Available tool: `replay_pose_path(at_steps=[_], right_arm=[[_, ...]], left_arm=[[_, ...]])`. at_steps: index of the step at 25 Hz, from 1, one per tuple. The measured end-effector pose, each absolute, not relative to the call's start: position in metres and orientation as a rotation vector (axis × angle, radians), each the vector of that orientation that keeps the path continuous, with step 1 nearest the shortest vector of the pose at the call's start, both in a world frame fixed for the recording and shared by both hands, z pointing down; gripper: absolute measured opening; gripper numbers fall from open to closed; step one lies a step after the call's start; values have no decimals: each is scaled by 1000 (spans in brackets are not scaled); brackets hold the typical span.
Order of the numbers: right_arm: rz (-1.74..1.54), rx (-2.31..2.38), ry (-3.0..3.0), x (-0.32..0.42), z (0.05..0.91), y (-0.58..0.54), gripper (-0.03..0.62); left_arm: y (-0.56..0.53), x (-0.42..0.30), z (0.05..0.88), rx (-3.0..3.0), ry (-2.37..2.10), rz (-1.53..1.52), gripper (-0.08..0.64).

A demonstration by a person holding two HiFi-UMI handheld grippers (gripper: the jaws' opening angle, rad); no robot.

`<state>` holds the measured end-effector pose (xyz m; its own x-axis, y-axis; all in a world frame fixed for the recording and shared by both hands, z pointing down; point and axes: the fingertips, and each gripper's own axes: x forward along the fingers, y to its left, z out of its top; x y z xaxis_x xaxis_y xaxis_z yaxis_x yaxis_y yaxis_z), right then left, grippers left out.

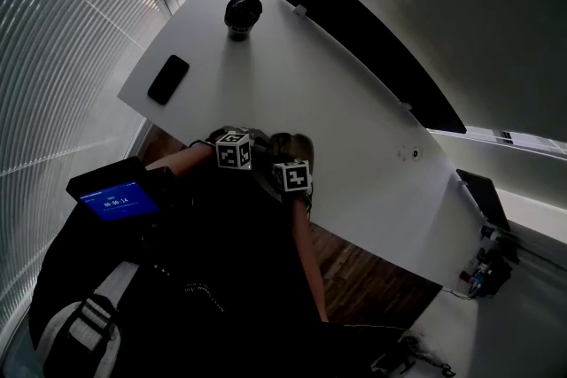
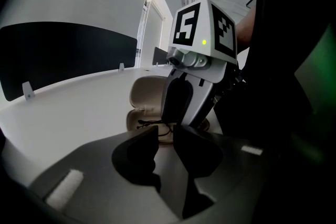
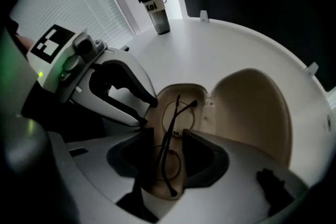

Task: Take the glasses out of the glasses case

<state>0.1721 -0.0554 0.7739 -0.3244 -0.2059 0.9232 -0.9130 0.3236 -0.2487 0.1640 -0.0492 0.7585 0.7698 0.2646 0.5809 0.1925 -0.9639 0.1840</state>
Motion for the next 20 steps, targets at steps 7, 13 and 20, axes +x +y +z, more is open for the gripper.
replay_pose_path(at_steps=[7, 13, 20], right_arm=[[985, 998, -1677, 168, 777, -55, 152], [983, 1025, -1641, 171, 778, -54, 149], [989, 1084, -1641, 179, 774, -54, 115]], left_arm=[[-47, 162, 758, 2855, 380, 963, 98], [-49, 162, 758, 2862, 376, 966, 98], [-47, 165, 758, 2868, 387, 967, 98]])
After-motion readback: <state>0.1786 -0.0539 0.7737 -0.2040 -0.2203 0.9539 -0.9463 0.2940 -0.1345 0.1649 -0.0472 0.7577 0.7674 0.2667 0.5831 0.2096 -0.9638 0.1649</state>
